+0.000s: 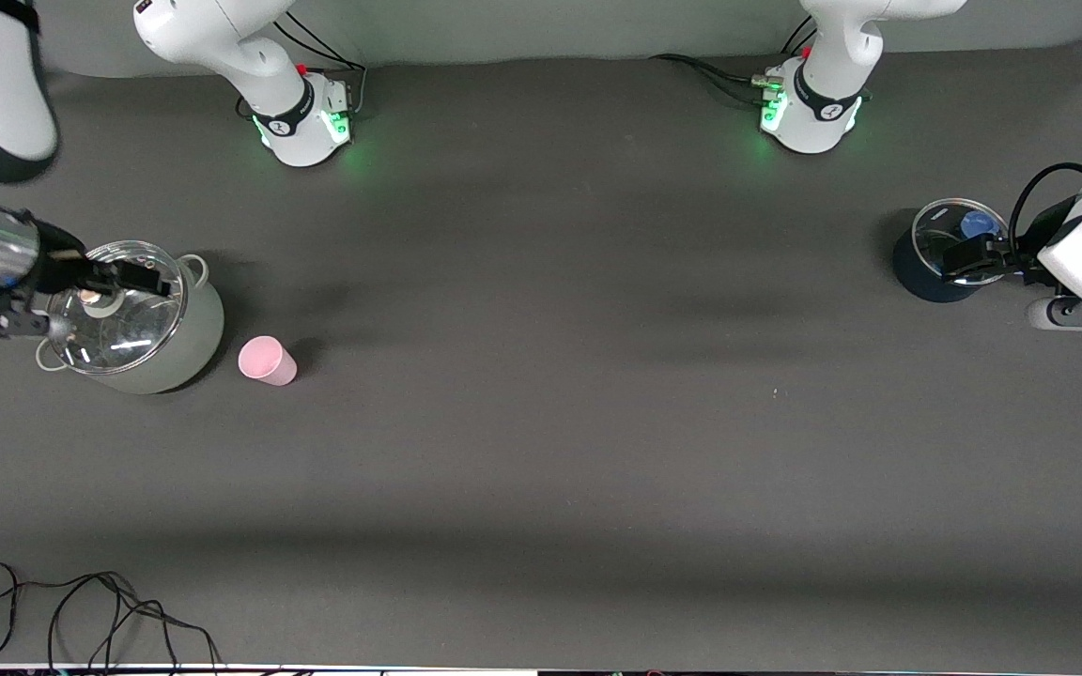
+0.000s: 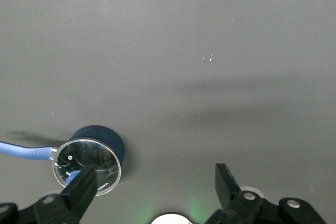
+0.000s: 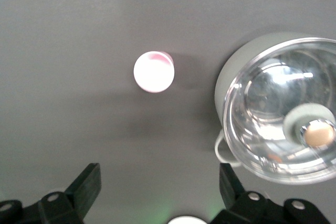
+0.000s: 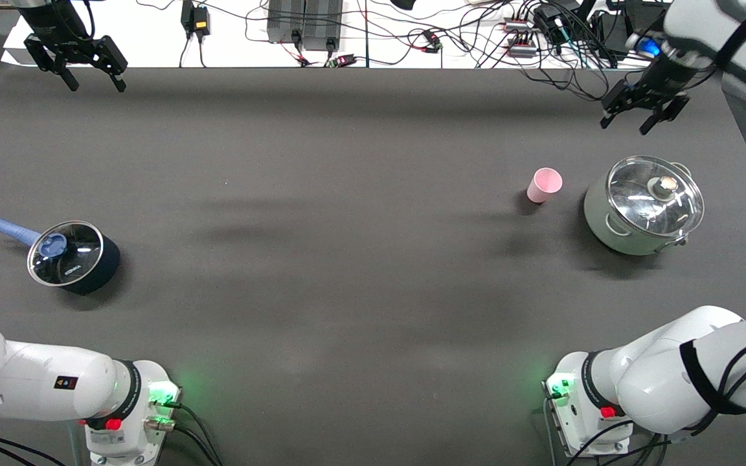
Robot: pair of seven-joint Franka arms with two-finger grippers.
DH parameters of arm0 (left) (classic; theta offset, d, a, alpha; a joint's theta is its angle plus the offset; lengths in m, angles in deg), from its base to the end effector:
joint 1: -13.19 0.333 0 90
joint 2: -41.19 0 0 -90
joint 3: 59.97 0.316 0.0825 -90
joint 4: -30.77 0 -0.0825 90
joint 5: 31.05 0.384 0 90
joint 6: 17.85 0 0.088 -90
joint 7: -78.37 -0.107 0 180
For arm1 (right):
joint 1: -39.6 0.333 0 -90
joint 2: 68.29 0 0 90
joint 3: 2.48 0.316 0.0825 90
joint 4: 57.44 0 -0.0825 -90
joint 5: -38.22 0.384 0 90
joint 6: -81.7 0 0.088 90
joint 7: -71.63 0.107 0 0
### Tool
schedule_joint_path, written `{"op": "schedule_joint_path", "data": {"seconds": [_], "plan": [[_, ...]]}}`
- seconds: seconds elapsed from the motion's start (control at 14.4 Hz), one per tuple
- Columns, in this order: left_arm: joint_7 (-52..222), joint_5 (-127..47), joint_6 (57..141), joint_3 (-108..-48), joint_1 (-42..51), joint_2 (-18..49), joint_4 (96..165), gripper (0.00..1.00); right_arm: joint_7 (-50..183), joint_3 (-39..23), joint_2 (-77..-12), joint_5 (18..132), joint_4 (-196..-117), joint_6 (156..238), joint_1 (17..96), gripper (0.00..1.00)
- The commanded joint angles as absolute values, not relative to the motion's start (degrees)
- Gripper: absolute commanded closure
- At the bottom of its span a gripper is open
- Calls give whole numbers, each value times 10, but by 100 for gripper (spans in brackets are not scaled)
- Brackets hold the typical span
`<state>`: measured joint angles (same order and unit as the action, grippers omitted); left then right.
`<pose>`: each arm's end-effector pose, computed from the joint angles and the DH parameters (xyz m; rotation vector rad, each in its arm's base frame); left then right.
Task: Transfer pink cup from left to right arm
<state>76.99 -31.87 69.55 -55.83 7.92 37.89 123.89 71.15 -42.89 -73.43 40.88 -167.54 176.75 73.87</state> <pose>0.5613 -0.0137 0.5634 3.1207 -0.0673 -0.2459 0.5148 -0.0597 0.5042 -3.0101 0.1502 0.2849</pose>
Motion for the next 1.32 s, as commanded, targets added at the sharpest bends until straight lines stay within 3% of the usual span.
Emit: {"op": "schedule_joint_path", "data": {"seconds": [0.0,0.14,1.25], "plan": [[762,-324,698,-550,71,386,1237,0,737,-427,-738,376,-1593,1683,747,0],[762,-324,697,-550,71,386,1233,0,747,-419,-735,358,-1552,1653,747,0],[761,-314,704,-557,67,378,1232,0,745,-412,-732,337,-1546,1657,740,0]]}}
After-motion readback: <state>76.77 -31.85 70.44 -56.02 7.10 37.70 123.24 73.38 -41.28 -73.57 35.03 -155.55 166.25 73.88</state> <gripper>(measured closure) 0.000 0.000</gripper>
